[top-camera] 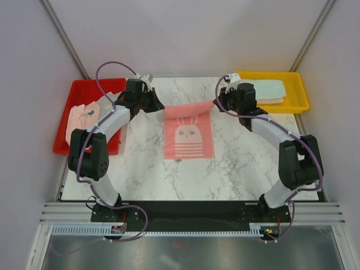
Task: Fold and stack the towels
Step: Fold the towel
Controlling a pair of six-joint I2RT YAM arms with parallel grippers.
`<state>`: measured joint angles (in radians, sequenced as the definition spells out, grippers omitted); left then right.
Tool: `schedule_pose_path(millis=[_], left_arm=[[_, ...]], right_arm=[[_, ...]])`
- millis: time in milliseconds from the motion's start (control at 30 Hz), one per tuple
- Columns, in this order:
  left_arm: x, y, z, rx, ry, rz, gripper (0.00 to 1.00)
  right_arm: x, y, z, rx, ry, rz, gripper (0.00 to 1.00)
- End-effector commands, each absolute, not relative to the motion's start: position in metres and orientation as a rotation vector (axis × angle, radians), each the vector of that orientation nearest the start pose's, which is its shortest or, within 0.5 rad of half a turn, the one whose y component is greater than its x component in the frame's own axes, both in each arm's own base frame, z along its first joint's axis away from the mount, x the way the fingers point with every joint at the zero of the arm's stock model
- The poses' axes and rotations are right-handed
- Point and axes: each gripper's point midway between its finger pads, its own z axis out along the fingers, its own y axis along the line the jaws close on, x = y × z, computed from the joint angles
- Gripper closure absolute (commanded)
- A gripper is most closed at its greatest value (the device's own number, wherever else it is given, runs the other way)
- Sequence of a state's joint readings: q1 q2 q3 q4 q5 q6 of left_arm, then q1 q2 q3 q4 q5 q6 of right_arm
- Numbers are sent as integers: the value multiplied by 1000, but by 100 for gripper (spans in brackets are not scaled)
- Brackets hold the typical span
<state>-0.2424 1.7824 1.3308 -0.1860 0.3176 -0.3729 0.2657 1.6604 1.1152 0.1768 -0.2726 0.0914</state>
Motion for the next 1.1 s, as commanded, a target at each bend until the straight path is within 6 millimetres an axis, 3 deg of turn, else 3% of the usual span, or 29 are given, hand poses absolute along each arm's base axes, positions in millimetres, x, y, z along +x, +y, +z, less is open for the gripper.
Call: schedule_pose_path(millis=[0, 33, 233, 433, 633, 800, 1067], left_arm=[[426, -200, 161, 101, 2235, -826, 98], [423, -204, 161, 113, 2237, -835, 98], [393, -198, 144, 85, 2292, -757, 98], [374, -193, 138, 82, 2308, -709, 98], [365, -195, 142, 95, 2310, -702, 98], [349, -197, 131, 105, 2357, -679, 98], [323, -185, 102, 43, 2440, -602, 98]], right_arm=[[436, 178, 171, -348, 1957, 556, 100], [435, 178, 177, -337, 1948, 564, 100], [382, 181, 143, -280, 2029, 667, 100], [352, 189, 134, -286, 2045, 708, 100], [345, 199, 143, -308, 2028, 711, 100], [341, 200, 145, -310, 2037, 686, 100], [320, 198, 122, -283, 2089, 670, 100]])
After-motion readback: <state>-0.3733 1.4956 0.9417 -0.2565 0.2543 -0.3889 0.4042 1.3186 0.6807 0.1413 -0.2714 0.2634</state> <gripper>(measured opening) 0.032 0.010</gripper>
